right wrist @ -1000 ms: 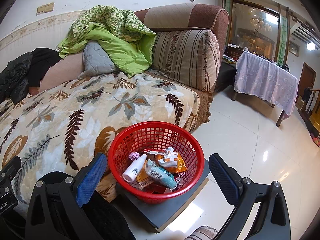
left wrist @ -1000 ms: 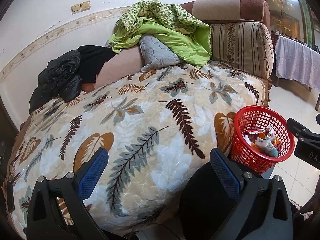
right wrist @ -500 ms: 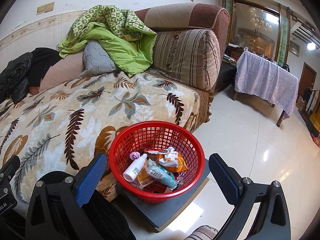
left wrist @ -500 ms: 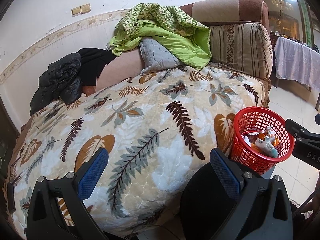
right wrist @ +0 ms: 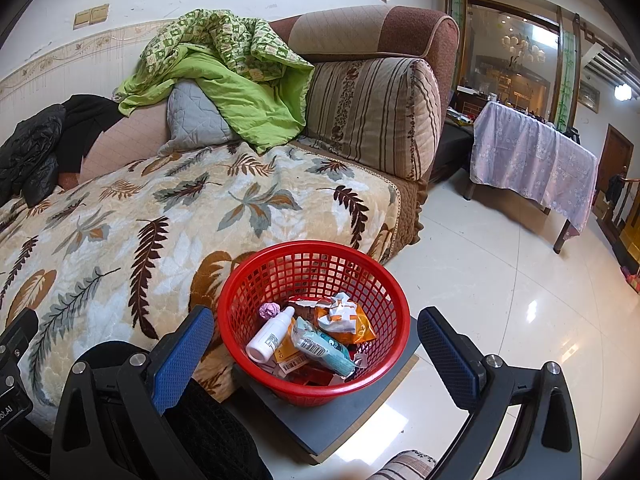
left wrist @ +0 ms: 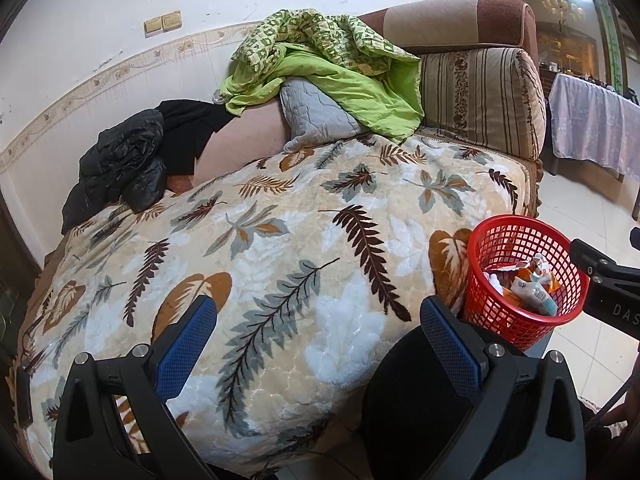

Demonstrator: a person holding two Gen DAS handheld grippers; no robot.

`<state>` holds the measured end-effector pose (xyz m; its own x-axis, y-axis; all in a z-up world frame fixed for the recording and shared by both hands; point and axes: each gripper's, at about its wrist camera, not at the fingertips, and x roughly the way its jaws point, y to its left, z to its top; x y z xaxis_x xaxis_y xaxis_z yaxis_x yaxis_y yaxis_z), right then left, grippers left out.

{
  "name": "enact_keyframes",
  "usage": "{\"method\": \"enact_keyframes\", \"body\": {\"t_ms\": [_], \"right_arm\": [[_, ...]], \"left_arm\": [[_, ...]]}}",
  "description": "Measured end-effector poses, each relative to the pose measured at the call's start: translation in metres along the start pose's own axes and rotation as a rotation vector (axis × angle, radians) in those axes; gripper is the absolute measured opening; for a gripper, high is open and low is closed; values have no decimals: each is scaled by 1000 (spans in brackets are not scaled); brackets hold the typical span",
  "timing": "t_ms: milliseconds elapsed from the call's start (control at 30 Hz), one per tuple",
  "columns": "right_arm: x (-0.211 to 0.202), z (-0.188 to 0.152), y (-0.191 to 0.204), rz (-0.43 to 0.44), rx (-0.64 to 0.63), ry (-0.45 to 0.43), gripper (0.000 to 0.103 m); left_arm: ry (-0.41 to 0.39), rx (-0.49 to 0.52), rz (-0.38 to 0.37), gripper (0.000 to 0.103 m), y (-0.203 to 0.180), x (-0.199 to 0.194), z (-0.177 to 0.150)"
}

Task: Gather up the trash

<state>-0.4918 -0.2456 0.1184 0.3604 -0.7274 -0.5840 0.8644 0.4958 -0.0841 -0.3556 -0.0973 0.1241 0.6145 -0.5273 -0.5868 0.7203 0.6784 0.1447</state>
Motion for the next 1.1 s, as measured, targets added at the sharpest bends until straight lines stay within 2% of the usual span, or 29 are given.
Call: {"method": "enact_keyframes", "body": {"t_ms": [833, 967, 1100], "right_arm": [[1, -4, 9, 4, -12, 1, 103], [6, 4, 26, 35, -78, -3, 103], [13, 33, 57, 197, -138, -41, 103]], "left_arm": [[0, -10, 15, 101, -1, -1, 1], [33, -47, 19, 101, 12, 3, 4], [102, -144, 84, 101, 56, 18, 2]]}}
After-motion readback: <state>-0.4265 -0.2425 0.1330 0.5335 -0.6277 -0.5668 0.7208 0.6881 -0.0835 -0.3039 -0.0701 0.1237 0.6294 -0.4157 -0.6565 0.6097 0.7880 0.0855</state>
